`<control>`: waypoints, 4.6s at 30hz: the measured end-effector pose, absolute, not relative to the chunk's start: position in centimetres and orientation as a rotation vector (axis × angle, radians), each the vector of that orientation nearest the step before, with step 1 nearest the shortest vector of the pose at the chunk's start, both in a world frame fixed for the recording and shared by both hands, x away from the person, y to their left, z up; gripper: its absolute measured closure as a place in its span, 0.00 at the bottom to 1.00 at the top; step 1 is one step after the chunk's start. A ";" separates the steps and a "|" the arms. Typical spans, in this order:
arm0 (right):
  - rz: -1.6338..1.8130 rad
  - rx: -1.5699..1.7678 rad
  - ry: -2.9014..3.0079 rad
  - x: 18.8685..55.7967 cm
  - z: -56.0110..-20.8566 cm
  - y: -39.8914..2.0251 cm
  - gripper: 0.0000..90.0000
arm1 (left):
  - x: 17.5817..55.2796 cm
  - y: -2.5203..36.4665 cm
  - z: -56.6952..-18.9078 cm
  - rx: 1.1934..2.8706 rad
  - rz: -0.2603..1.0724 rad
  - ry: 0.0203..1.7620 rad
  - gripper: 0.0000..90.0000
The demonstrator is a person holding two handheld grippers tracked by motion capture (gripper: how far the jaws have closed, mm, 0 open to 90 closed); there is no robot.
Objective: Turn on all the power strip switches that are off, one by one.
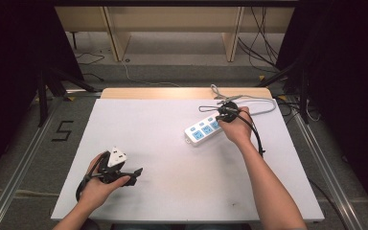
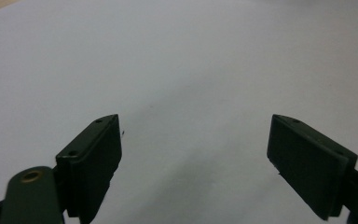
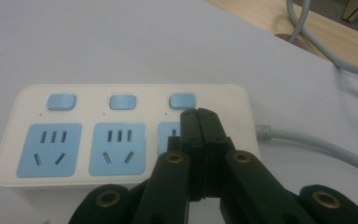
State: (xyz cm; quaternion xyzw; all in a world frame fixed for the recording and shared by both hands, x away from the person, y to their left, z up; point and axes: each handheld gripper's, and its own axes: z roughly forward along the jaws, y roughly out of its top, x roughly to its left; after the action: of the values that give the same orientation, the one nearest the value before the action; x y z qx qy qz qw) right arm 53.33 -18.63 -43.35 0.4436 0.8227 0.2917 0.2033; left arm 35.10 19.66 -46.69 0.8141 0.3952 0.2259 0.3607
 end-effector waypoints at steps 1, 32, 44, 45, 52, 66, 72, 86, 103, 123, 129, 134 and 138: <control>0.814 1.238 2.296 53.3 -43.4 -18.6 1.00 | 35.1 19.7 -46.7 2.099 0.582 1.018 0.20; 0.787 1.257 2.305 55.6 -43.5 -17.5 1.00 | 35.1 19.7 -46.6 2.080 0.568 1.019 0.18; 0.773 1.263 2.315 56.3 -43.6 -16.9 1.00 | 35.1 19.7 -46.6 2.088 0.578 1.020 0.18; 0.771 1.262 2.319 56.3 -43.6 -16.9 1.00 | 35.1 19.7 -46.6 2.089 0.577 1.019 0.18; 0.762 1.268 2.326 56.5 -43.8 -16.6 1.00 | 35.1 19.6 -46.6 2.088 0.576 1.019 0.18; 0.754 1.274 2.338 56.7 -44.3 -16.1 1.00 | 35.1 19.6 -46.7 2.081 0.576 1.017 0.18; 0.748 1.281 2.337 56.9 -44.6 -16.0 1.00 | 35.1 19.6 -46.6 2.086 0.574 1.016 0.18; 0.721 1.274 2.356 56.9 -44.4 -15.9 1.00 | 35.1 19.6 -46.6 2.091 0.577 1.011 0.18; 0.719 1.305 2.377 57.2 -44.3 -16.0 1.00 | 35.1 19.6 -46.6 2.093 0.577 1.009 0.18; 0.678 1.297 2.391 57.4 -44.3 -15.7 1.00 | 35.1 19.5 -46.7 2.094 0.576 1.007 0.18; 0.647 1.280 2.395 57.4 -44.3 -15.4 1.00 | 35.1 19.5 -46.7 2.092 0.574 1.009 0.18; 0.621 1.286 2.395 57.5 -44.2 -15.2 1.00 | 35.1 19.5 -46.7 2.091 0.570 1.011 0.18; 0.608 1.274 2.396 57.5 -44.2 -15.1 1.00 | 35.1 19.5 -46.7 2.090 0.570 1.012 0.18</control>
State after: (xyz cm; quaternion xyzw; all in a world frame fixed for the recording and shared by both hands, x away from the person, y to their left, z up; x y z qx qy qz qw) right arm 57.53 -15.08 -44.24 0.4506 0.8477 0.2151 0.1792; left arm 35.09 19.47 -46.68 0.8132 0.3937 0.2216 0.3668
